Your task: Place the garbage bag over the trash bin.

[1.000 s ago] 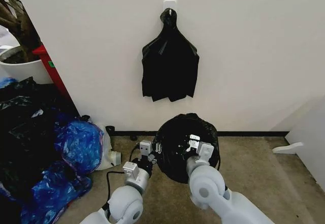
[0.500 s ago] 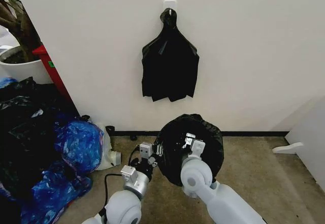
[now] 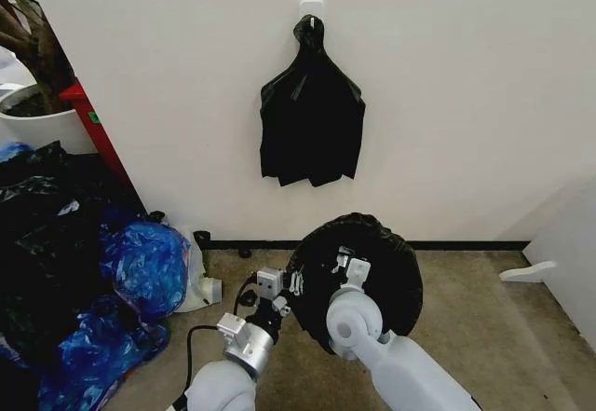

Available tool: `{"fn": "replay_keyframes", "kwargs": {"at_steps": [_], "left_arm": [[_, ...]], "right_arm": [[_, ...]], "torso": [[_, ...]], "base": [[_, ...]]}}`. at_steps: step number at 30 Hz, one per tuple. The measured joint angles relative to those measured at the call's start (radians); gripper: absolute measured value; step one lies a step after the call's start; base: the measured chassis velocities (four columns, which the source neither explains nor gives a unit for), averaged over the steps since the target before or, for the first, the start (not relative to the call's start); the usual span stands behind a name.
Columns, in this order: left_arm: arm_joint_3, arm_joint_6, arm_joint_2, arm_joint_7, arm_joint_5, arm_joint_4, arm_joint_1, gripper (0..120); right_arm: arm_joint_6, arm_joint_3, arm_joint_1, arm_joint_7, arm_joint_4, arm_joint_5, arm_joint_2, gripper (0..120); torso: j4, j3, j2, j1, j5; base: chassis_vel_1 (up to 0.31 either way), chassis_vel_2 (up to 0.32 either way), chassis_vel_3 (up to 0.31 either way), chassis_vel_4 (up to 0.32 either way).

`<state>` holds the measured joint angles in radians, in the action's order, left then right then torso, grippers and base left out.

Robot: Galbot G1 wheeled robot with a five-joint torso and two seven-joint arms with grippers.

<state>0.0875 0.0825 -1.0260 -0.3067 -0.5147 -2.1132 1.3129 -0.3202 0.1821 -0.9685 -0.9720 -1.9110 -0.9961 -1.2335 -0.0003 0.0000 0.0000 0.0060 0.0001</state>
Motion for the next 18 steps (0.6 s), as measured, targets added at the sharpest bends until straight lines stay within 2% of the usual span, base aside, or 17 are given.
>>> {"fn": "replay_keyframes", "kwargs": {"at_steps": [7, 18], "left_arm": [[-0.007, 0.001, -0.02, -0.025, -0.004, 0.044, -0.036, 1], [-0.013, 0.01, -0.016, -0.025, 0.007, 0.036, -0.013, 1]], "right_arm": [[-0.026, 0.057, -0.043, -0.005, -0.132, -0.015, 0.041, 0], [-0.028, -0.004, -0.047, -0.004, -0.11, -0.01, 0.078, 0]], "torso": [[-0.0001, 0.0, 0.0, 0.0, -0.0002], [0.0, 0.0, 0.0, 0.0, -0.0001]], "base": [[0.0, 0.0, 0.0, 0.0], [0.0, 0.0, 0.0, 0.0]]}}
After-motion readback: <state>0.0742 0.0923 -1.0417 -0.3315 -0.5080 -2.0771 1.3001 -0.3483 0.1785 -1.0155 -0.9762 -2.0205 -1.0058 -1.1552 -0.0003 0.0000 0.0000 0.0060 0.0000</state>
